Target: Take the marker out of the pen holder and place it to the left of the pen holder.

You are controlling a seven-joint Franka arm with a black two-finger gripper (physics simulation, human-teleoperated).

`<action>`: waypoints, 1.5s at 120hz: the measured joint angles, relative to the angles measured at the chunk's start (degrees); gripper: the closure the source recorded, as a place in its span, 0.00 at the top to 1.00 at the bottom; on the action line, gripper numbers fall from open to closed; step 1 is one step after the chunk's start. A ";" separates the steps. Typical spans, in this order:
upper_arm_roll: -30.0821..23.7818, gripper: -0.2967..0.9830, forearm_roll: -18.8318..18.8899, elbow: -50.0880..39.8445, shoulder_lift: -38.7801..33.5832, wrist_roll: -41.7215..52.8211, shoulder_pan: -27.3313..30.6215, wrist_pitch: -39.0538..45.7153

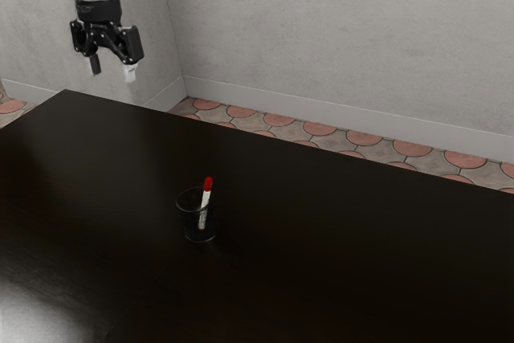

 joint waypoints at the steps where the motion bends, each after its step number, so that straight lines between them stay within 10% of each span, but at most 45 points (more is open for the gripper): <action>1: 0.00 0.76 0.01 0.02 0.01 0.09 0.00 0.30; 74: -3.13 0.75 -1.53 3.40 19.49 4.04 -3.34 14.93; 180: -3.16 0.75 1.51 -7.71 22.70 16.42 -9.03 17.61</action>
